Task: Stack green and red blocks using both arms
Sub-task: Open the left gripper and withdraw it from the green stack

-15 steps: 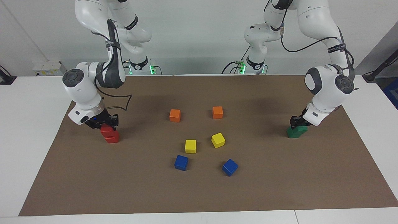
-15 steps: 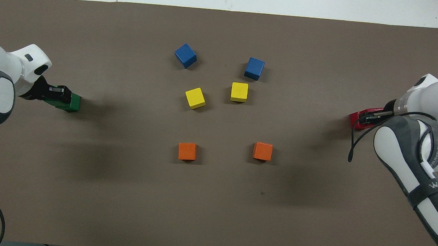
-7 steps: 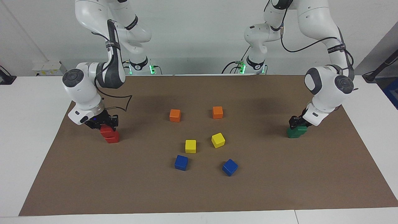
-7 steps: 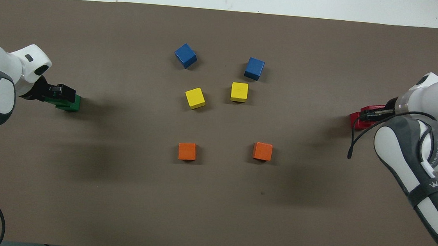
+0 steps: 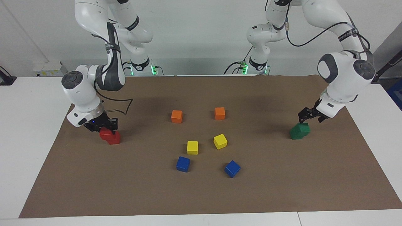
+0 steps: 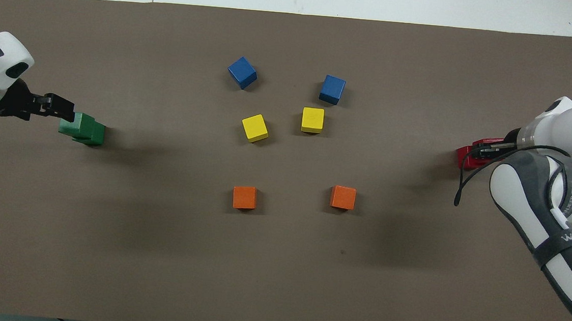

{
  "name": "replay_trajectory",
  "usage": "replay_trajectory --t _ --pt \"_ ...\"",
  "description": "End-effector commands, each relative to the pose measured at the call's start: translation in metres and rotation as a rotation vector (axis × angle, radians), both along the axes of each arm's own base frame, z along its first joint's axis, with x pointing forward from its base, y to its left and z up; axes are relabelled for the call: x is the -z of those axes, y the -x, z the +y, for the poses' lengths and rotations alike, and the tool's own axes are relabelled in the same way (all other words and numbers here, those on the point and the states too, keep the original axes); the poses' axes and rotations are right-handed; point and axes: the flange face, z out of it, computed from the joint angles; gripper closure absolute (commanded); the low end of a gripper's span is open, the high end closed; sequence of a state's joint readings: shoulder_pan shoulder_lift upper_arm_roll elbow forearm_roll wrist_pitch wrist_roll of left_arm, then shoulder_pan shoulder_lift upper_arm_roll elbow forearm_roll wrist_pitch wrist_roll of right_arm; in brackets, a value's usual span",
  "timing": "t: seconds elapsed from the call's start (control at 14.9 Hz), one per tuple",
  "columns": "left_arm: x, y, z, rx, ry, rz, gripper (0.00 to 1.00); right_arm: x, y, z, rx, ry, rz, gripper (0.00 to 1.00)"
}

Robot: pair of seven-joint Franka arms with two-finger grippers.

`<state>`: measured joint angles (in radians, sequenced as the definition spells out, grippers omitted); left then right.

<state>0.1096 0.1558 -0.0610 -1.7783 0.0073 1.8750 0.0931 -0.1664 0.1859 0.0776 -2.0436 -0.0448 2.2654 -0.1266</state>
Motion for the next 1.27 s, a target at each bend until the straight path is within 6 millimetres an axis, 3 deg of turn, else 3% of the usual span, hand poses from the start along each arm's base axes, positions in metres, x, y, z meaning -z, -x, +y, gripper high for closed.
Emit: replay_trajectory --t 0.0,0.27,0.54,0.8,1.0,1.21 --pt "-0.049 0.021 0.002 -0.008 0.012 0.031 0.00 0.000 0.002 0.001 0.017 -0.003 -0.006 1.00" --pt "-0.100 0.057 -0.002 -0.008 0.006 0.041 0.00 0.003 0.005 0.005 0.002 -0.003 0.002 1.00" --pt "-0.119 0.072 -0.007 -0.051 -0.001 0.049 0.00 0.006 0.008 0.005 -0.002 -0.004 0.009 1.00" --pt "-0.114 0.060 -0.002 -0.069 0.002 0.029 0.00 0.008 0.010 0.006 -0.007 -0.003 0.014 1.00" --pt "-0.126 0.043 -0.013 -0.048 0.003 0.027 0.00 0.009 0.011 0.006 -0.007 -0.003 0.014 1.00" --pt "-0.124 0.045 -0.014 -0.059 0.012 0.038 0.00 0.008 0.010 0.006 -0.006 -0.002 0.006 1.00"
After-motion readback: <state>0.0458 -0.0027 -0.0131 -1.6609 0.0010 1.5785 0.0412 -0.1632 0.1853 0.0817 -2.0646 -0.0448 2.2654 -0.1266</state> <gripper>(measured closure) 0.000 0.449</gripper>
